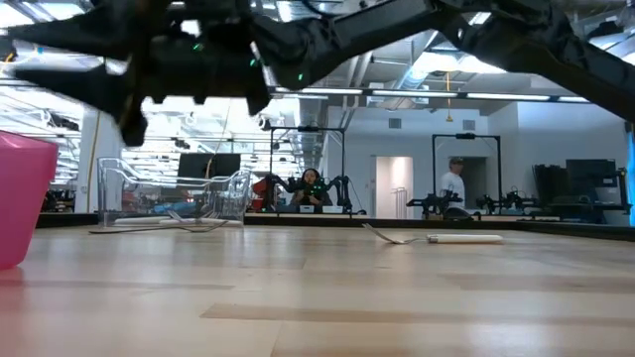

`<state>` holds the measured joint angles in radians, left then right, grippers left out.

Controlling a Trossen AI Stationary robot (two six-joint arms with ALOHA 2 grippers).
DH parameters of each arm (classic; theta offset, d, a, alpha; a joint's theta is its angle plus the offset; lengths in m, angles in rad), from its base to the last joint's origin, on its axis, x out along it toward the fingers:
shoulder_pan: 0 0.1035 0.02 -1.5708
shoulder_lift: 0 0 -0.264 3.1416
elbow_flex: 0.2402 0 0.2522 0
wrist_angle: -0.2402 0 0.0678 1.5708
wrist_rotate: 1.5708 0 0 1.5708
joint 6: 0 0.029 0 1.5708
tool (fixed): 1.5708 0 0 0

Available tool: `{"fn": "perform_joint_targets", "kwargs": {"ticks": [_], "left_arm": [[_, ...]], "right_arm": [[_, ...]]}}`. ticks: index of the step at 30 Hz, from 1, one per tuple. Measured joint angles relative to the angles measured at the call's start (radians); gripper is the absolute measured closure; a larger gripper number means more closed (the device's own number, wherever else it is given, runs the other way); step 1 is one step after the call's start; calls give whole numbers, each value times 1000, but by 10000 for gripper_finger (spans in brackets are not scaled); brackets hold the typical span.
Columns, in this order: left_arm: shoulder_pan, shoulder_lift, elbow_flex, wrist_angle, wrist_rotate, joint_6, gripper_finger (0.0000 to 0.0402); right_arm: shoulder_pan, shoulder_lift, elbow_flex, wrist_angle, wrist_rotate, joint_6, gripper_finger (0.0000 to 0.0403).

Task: Sort silverware by color (type)
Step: Put the black fork into the red bin

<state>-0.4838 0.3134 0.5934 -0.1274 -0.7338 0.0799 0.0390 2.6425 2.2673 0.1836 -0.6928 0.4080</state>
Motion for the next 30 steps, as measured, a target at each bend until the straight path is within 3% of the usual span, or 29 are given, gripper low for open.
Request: {"fn": "perform_joint_targets", "kwargs": {"ticks": [6,9,14,18,23,30], "left_arm": [[0,0,0,-88,-39,-43,237],[0,0,0,-122,-69,-69,237],[0,0,0,-224,-112,-181,237],[4,8,0,-345,-115,-317,237],[47,93,0,-423,-84,-417,237],[189,298,0,-428,67,-467,237]], "right_arm": [[-71,-119,0,-274,-226,-20,211],[-105,-206,0,-555,-239,-115,211],[-133,-330,0,-1038,-4,-370,211],[-126,-423,0,-1333,202,-416,211],[-87,-524,0,-1574,390,-420,211],[-12,-644,0,-1736,555,-322,211]]}}
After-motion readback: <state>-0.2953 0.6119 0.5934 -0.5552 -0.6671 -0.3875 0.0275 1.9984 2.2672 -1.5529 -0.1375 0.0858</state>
